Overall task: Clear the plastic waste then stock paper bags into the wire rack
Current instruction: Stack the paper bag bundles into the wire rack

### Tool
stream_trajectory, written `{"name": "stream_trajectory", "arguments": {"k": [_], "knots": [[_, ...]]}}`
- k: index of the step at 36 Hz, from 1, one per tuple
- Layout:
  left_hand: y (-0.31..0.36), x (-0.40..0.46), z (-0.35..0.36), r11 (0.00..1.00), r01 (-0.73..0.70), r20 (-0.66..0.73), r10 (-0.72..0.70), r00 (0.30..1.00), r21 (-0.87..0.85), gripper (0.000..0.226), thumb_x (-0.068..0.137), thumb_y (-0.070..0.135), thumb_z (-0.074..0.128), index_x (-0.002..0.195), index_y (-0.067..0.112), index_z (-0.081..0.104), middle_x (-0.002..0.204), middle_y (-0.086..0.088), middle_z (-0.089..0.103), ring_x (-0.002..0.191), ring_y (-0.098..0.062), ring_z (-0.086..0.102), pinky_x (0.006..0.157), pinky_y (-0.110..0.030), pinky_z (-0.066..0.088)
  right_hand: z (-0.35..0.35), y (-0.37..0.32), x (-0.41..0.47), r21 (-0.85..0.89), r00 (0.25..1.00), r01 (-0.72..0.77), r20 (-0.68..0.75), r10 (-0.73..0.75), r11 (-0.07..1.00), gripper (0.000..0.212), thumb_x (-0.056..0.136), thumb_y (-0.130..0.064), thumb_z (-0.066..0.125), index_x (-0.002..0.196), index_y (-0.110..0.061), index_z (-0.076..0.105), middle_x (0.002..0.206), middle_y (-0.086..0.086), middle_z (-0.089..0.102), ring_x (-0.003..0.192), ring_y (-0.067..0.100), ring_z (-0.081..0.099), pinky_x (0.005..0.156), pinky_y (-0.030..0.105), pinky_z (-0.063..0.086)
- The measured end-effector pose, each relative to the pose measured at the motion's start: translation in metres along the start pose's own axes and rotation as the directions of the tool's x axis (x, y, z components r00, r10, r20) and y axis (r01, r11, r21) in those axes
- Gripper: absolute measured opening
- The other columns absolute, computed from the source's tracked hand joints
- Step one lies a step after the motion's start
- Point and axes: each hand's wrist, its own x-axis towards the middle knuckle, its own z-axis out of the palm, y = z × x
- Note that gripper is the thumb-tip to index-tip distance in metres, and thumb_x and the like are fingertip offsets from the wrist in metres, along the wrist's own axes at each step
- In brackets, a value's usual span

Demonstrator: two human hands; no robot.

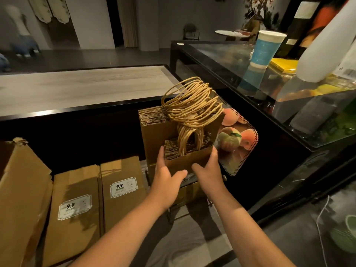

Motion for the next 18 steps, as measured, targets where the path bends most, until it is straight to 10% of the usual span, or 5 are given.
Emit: {"name": "stream_trajectory", "arguments": {"k": [4,9,14,18], "knots": [[0.006,0.000,0.005,0.981,0.043,0.003,-0.043,0.999,-0.192,0.090,0.088,0.018,0.062,0.152,0.039,0.001,0.149,0.007,0.034,0.134,-0.011,0.036,0.113,-0.034,0.026,0.002,0.003,0.002,0.041,1.000,0.009,-0.029,-0.007,0.999,0.069,0.083,-0.001,0.063,0.143,-0.021,0.035,0.127,0.001,0.056,0.120,0.018,0.054,0.098,0.033,0.047],[-0.006,0.001,0.007,0.995,0.041,-0.054,-0.046,0.997,-0.089,0.071,0.098,0.024,0.049,0.151,0.042,0.005,0.153,0.008,0.030,0.139,-0.010,0.030,0.118,-0.038,0.021,0.003,0.009,0.003,-0.048,1.000,-0.007,0.008,0.007,0.999,0.070,0.085,-0.003,0.064,0.145,-0.018,0.031,0.126,-0.001,0.054,0.118,0.012,0.052,0.079,0.006,0.039],[-0.009,0.003,0.005,0.999,0.026,-0.094,-0.025,0.995,0.019,0.066,0.100,0.022,0.047,0.153,0.036,0.010,0.154,0.005,0.031,0.141,-0.011,0.028,0.119,-0.038,0.021,0.002,0.010,0.005,-0.026,0.999,-0.039,-0.020,0.038,0.999,0.068,0.084,-0.010,0.065,0.144,-0.020,0.034,0.131,0.004,0.055,0.121,0.017,0.053,0.096,0.029,0.049],[-0.012,-0.008,-0.007,0.997,0.000,-0.092,0.007,0.996,0.073,0.076,0.094,0.019,0.059,0.150,0.041,0.014,0.147,0.016,0.035,0.134,-0.001,0.034,0.115,-0.031,0.030,0.002,0.006,-0.015,0.048,0.990,0.035,-0.136,-0.028,0.998,0.069,0.087,0.002,0.062,0.143,-0.022,0.032,0.133,-0.006,0.047,0.122,0.005,0.046,0.089,0.007,0.040]]}}
